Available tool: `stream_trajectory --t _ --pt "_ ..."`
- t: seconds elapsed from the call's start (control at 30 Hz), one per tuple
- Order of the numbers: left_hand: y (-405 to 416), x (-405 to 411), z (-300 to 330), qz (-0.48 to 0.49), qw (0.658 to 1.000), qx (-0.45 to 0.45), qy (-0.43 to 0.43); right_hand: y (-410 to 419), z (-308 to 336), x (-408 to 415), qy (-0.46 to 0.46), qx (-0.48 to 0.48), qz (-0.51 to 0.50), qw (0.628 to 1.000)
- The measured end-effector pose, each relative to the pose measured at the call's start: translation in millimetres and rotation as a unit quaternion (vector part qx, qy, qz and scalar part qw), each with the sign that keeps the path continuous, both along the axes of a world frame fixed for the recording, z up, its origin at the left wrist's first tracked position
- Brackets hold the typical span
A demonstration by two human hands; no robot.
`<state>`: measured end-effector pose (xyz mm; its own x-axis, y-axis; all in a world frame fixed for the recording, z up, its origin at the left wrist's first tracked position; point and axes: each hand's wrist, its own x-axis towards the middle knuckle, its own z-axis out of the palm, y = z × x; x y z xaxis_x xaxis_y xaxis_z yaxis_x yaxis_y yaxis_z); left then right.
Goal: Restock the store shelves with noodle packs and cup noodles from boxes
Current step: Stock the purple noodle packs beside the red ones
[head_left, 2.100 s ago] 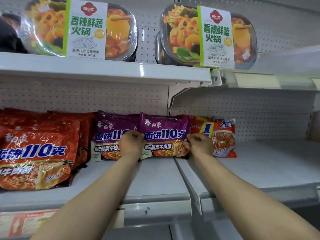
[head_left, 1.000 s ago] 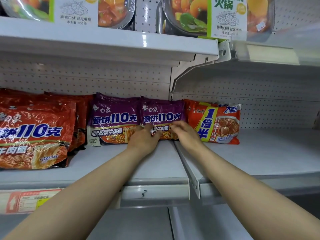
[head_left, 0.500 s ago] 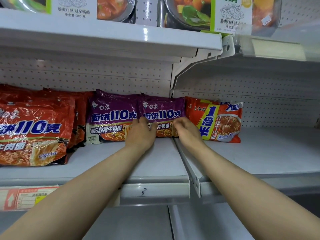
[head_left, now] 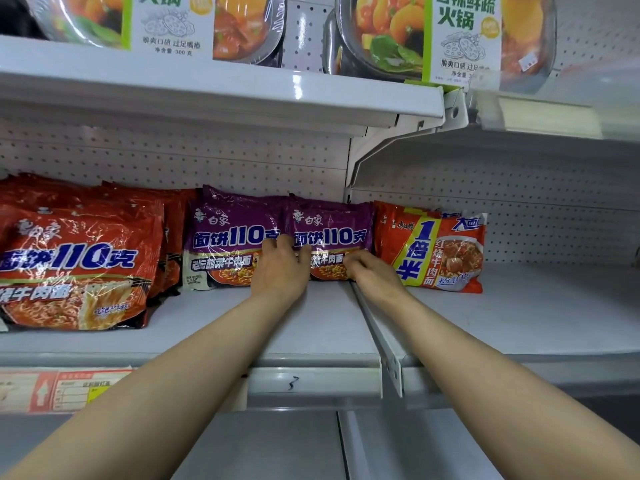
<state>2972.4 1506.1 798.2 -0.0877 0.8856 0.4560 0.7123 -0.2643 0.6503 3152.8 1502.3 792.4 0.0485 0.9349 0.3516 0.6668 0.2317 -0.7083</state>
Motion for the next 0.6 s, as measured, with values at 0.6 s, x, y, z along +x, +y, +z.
stream_trajectory --t 0.6 --pt "-55 -73 4 0.061 0.996 -0.057 0.005 -35 13 -61 -0.178 0.044 0.099 0.978"
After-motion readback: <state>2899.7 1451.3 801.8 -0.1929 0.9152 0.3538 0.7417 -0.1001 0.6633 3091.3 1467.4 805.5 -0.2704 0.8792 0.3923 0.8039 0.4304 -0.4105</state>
